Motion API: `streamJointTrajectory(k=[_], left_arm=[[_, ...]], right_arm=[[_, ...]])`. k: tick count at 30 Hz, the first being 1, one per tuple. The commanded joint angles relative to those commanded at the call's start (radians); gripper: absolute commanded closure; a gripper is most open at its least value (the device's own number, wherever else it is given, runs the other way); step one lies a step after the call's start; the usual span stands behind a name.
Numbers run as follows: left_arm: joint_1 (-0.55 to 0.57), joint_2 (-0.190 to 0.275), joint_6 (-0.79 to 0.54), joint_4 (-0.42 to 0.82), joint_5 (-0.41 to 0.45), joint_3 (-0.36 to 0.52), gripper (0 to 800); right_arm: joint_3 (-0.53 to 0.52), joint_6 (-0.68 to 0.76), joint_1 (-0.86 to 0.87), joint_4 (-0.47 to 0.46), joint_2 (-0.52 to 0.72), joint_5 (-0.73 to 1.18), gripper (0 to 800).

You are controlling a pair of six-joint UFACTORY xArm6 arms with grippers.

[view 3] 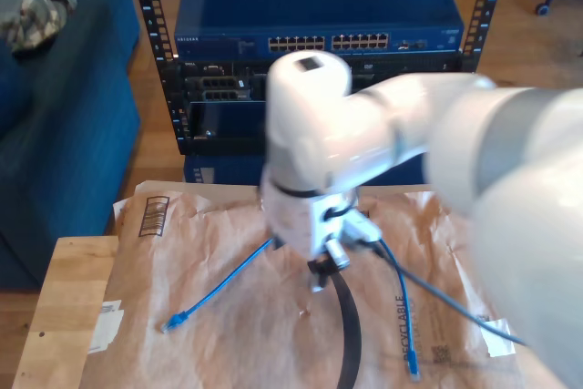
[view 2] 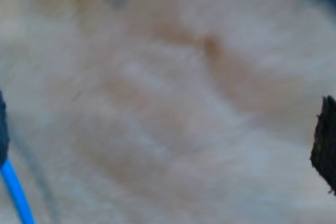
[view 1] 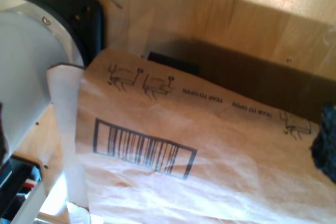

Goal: Grab the cable and plug it in

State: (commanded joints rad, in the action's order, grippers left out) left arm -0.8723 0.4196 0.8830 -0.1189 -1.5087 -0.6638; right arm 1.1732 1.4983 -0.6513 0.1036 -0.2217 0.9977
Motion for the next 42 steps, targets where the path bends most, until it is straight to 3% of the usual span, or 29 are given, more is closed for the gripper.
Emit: streamJointTrajectory(k=[5,19,28,34,42], left_arm=[[0.034,-0.002,0.023,-0.003,0.002,-0.002,0],[0.061,-0.003,0.035,-0.026,0.002,-0.014,0],[0.064,-0.014,0.037,-0.026,0.002,-0.012,0],[0.064,-0.018,0.037,-0.026,0.003,-0.014,0],[0.064,-0.018,0.035,-0.026,0.003,-0.017,0]], right_arm=[[0.08,-0.002,-0.044,0.0,-0.1,-0.005,6],[0.101,0.0,-0.058,0.012,-0.181,-0.109,58],[0.117,0.0,-0.06,0.055,-0.201,-0.117,243],[0.118,0.012,-0.06,0.069,-0.201,-0.118,497],[0.118,0.015,-0.063,0.075,-0.201,-0.118,515]])
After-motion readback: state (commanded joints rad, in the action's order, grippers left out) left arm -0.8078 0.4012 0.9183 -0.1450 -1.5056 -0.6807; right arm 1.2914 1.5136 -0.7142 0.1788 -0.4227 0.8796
